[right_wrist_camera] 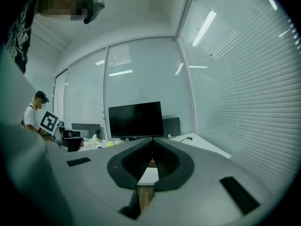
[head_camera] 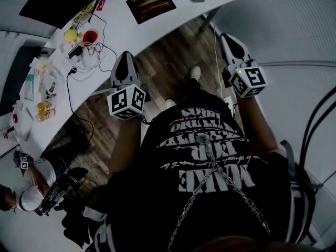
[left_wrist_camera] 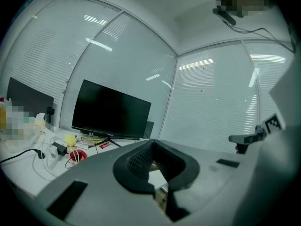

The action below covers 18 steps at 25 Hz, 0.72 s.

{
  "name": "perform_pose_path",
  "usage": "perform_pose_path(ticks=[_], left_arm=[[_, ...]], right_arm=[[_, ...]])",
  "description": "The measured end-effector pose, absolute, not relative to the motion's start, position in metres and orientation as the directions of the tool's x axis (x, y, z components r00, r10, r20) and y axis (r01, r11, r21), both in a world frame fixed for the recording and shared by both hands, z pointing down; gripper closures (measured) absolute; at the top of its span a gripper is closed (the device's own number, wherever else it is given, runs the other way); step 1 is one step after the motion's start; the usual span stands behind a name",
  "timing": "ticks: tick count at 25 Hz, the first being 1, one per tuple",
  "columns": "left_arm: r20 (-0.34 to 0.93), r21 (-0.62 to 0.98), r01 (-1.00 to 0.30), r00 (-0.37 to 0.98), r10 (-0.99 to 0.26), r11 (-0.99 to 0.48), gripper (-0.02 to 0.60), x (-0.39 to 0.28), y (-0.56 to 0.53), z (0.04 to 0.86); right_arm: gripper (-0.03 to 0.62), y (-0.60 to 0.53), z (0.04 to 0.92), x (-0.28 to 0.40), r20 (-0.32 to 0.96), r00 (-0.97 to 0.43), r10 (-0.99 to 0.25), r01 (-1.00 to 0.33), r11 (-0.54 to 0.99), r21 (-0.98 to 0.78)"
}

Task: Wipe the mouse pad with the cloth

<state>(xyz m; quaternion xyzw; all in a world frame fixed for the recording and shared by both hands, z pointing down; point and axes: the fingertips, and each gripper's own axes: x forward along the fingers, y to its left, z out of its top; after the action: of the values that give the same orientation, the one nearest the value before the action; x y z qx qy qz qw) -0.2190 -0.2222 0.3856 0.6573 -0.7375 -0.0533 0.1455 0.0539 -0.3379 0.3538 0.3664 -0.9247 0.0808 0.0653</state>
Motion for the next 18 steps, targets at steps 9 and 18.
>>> perform_pose_path(ticks=[9,18], left_arm=[[0.155,0.259,-0.951,-0.133,-0.979,0.170,0.575,-0.198,-0.297,0.383],[0.150,0.225,-0.944,-0.210,-0.966,0.240,0.575,-0.175,-0.370,0.369]], right_arm=[[0.594,-0.413,0.365,0.055,0.190,-0.770,-0.610,-0.635,0.761,-0.131],[0.594,-0.507,0.349,0.067,0.163,-0.822,-0.546,-0.567,0.812,-0.139]])
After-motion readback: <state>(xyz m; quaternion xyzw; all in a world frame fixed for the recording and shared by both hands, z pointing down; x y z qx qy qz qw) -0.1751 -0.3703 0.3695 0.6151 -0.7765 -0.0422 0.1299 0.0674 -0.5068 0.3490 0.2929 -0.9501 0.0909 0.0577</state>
